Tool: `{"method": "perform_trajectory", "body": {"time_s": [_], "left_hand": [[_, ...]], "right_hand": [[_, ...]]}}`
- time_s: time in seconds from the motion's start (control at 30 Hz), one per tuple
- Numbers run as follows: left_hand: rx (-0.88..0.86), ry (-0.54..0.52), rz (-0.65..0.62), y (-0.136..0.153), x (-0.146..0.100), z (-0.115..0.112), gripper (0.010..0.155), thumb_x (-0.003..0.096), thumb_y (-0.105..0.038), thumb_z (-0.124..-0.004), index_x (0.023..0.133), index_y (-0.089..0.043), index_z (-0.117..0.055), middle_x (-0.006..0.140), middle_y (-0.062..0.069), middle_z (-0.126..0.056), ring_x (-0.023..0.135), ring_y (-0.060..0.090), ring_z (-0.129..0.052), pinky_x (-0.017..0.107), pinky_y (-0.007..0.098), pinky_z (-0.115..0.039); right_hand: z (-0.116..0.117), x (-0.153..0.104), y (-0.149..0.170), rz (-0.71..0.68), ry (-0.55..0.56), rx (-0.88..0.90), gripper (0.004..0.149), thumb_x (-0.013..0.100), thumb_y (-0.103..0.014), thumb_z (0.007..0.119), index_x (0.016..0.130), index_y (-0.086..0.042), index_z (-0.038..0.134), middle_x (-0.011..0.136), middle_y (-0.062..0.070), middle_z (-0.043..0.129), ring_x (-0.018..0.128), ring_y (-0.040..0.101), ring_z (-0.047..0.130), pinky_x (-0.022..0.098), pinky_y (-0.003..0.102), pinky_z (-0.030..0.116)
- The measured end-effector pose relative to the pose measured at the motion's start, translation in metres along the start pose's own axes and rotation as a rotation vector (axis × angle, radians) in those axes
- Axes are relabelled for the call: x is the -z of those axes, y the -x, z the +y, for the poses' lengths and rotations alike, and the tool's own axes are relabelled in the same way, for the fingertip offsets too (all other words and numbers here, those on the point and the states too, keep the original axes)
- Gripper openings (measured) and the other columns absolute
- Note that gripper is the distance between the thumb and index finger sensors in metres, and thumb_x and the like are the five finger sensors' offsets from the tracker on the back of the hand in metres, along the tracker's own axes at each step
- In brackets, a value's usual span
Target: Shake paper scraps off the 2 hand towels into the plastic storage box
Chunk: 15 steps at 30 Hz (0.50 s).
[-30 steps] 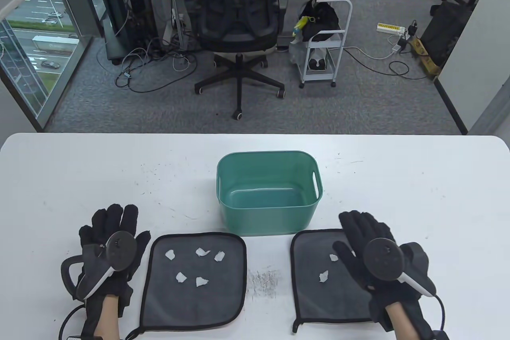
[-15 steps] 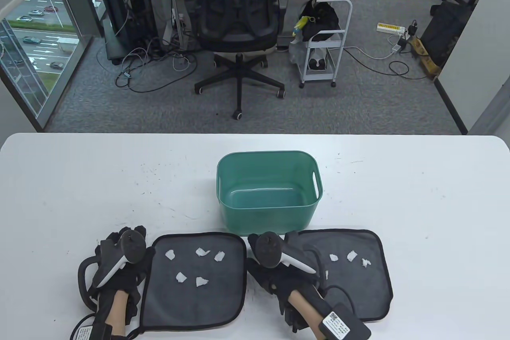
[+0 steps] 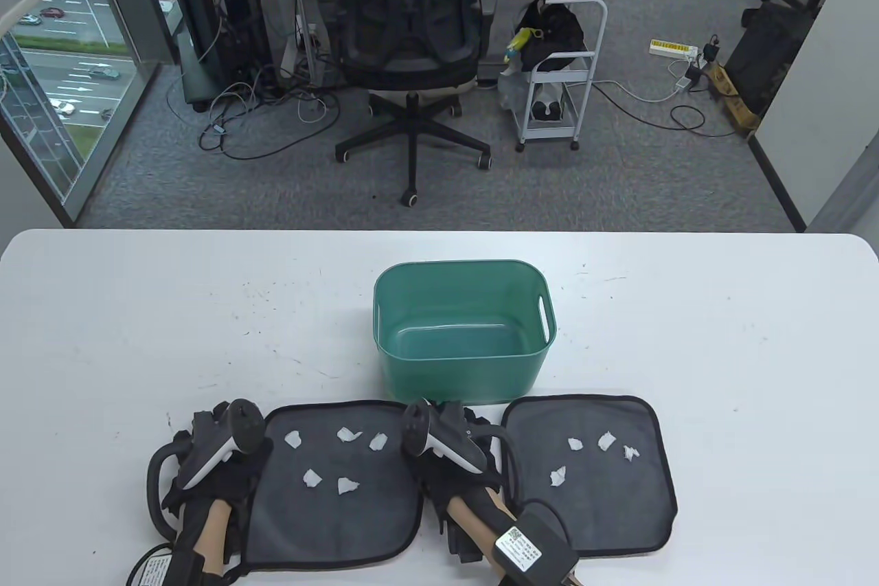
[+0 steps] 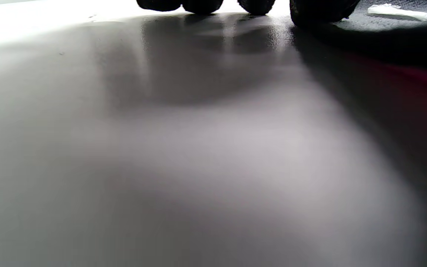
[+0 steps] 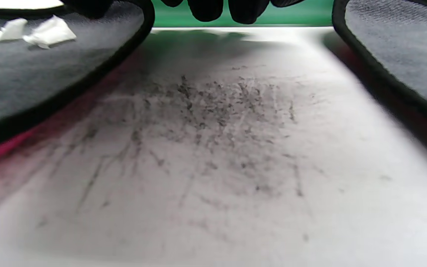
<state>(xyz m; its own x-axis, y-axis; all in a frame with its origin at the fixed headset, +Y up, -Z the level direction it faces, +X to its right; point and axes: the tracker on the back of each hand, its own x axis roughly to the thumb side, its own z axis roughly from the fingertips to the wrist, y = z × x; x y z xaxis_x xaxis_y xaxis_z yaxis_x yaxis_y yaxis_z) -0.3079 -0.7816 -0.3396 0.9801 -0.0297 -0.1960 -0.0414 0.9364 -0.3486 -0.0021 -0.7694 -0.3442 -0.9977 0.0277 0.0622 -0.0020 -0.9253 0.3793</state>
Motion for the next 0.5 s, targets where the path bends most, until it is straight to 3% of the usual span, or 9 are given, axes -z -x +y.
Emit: {"method": "perform_trajectory", "body": {"time_s": [0.33, 0.5], "left_hand": [[-0.005, 0.001, -0.033, -0.005, 0.000, -0.002, 0.067, 0.0568, -0.053, -0.065, 0.117, -0.033, -0.046, 0.127, 0.013, -0.043, 0.115, 0.044, -0.045, 0.081, 0.068, -0.043], [-0.040, -0.021, -0.064, -0.007, -0.001, 0.000, 0.057, 0.0567, -0.050, -0.070, 0.111, -0.038, -0.055, 0.126, 0.009, -0.047, 0.116, 0.042, -0.047, 0.081, 0.067, -0.043]], "right_hand": [[0.013, 0.004, -0.005, 0.031, -0.018, -0.047, 0.069, 0.052, -0.056, 0.070, 0.108, -0.020, 0.053, 0.114, 0.012, 0.052, 0.101, 0.045, 0.058, 0.072, 0.062, 0.050], [0.013, 0.004, -0.004, 0.012, -0.003, 0.038, 0.064, 0.051, -0.050, 0.075, 0.105, -0.021, 0.056, 0.114, 0.011, 0.053, 0.101, 0.045, 0.058, 0.073, 0.062, 0.050]]}}
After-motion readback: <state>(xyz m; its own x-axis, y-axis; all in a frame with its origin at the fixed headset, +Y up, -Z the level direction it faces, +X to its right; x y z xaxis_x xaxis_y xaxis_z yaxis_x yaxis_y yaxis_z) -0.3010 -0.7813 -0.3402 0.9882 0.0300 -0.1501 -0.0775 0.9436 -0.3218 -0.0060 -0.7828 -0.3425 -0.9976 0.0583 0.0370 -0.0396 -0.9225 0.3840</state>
